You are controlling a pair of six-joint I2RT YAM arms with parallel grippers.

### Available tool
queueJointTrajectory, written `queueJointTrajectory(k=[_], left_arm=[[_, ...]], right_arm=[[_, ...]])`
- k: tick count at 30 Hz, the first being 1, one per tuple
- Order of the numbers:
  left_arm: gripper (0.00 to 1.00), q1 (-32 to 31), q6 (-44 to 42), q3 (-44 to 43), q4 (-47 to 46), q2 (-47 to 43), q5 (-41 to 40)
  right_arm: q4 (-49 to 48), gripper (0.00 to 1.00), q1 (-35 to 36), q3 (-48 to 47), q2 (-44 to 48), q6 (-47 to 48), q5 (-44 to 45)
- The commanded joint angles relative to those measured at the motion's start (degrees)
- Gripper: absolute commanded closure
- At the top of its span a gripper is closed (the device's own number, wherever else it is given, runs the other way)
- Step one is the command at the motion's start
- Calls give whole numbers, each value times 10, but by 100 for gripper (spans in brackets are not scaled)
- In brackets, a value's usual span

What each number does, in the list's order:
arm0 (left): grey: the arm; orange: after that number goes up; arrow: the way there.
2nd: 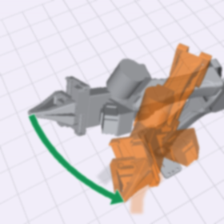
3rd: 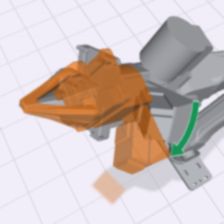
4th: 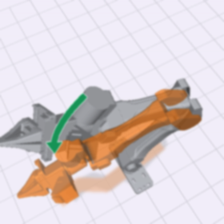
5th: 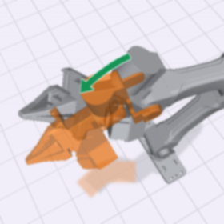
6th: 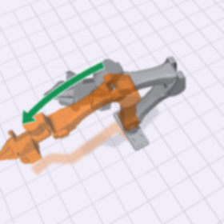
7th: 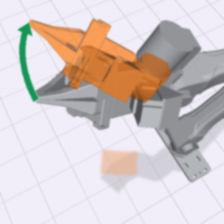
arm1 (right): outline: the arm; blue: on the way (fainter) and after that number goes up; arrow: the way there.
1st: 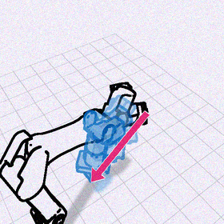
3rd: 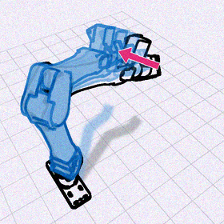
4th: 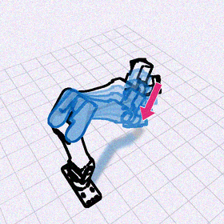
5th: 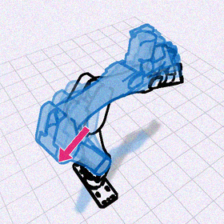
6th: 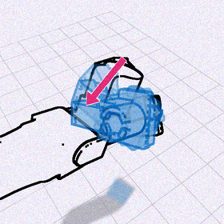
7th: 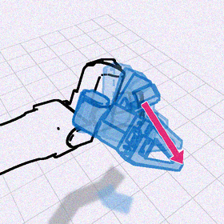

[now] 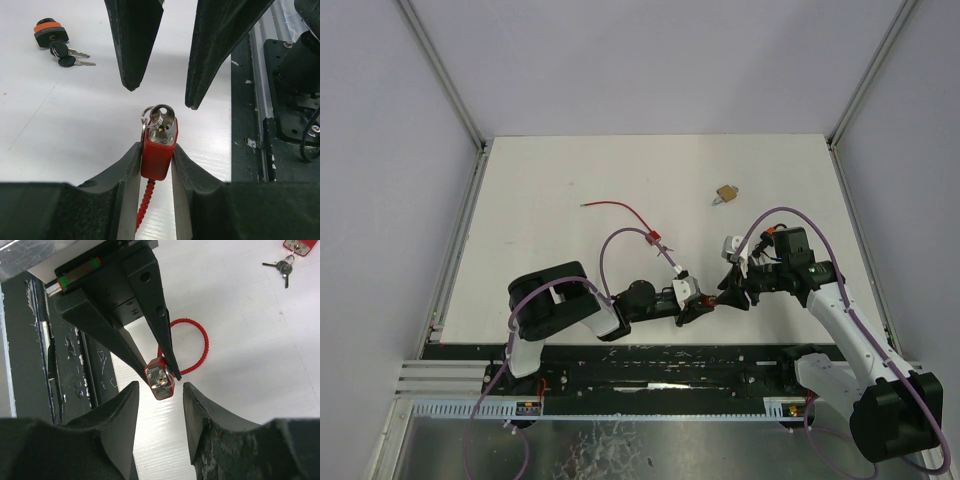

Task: Lock with the key
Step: Lock the lock.

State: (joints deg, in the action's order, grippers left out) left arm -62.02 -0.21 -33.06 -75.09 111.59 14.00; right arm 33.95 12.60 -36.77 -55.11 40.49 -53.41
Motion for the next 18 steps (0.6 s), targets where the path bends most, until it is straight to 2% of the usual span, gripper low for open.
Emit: queueJointTrajectory(k=[1,18], left_arm=[[100,-3,2,6,-15,5,1],[100,-3,-5,4,-7,4,0]], right_arm=[[4,52,-6,-27,7,5,-12],[21,50,-16,-29,10,27,-22]])
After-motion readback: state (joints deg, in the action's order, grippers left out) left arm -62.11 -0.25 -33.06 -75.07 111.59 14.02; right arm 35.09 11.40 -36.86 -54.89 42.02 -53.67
